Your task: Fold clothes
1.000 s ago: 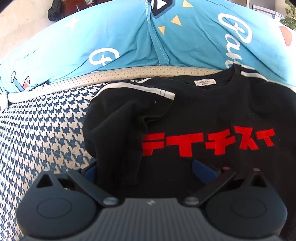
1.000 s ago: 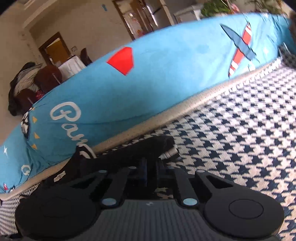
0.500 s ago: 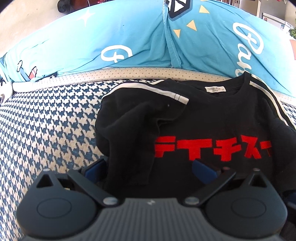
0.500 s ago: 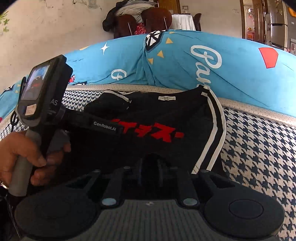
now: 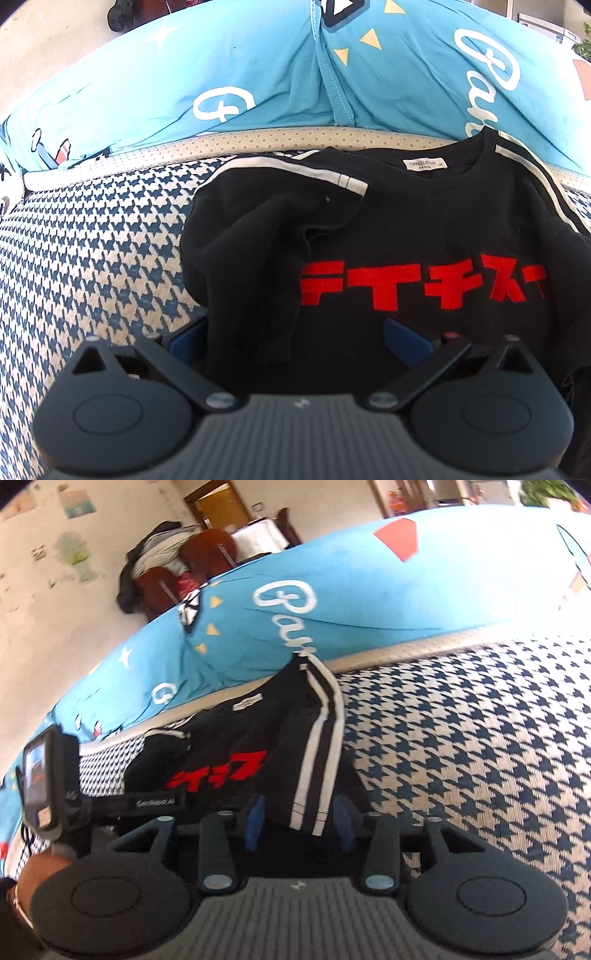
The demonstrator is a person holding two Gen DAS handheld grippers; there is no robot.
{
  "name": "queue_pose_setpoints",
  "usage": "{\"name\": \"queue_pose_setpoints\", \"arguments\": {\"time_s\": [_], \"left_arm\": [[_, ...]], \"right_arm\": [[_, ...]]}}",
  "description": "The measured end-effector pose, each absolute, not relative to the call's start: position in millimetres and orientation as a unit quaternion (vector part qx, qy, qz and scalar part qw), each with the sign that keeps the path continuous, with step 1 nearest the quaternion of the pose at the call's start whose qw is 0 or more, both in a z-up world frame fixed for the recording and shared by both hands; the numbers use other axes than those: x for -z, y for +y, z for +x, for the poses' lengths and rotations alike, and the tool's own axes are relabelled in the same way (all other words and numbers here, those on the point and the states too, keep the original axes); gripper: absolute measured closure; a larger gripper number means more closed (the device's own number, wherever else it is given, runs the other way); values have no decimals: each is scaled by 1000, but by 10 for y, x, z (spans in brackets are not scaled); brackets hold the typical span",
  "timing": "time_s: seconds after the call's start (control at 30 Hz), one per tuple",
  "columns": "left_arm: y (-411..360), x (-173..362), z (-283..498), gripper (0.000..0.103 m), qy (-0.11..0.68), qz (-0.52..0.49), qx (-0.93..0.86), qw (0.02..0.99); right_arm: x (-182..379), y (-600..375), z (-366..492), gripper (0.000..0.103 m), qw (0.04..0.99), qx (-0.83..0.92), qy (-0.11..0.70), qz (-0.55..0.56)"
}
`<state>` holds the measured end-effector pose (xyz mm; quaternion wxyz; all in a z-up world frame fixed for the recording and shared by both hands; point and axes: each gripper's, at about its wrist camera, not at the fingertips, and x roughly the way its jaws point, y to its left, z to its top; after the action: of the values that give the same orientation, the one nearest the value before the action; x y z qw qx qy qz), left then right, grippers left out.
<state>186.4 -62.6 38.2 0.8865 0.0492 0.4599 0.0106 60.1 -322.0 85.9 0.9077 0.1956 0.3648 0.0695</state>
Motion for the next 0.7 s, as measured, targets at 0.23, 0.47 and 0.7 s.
{"name": "queue_pose_setpoints", "arguments": {"time_s": [0.23, 0.47, 0.7], "left_arm": [[-605, -377, 1860, 0, 458, 50, -8, 887], [-610, -375, 1859, 0, 457, 51, -7, 888], [-608, -369, 1854, 0, 456, 52, -8, 888]], "right_arm": [[-698, -3225, 716, 54, 894, -60, 377, 236], [-632, -3149, 774, 81, 901, -44, 368, 225], [-714, -3139, 716, 96, 913, -39, 346, 211]]}}
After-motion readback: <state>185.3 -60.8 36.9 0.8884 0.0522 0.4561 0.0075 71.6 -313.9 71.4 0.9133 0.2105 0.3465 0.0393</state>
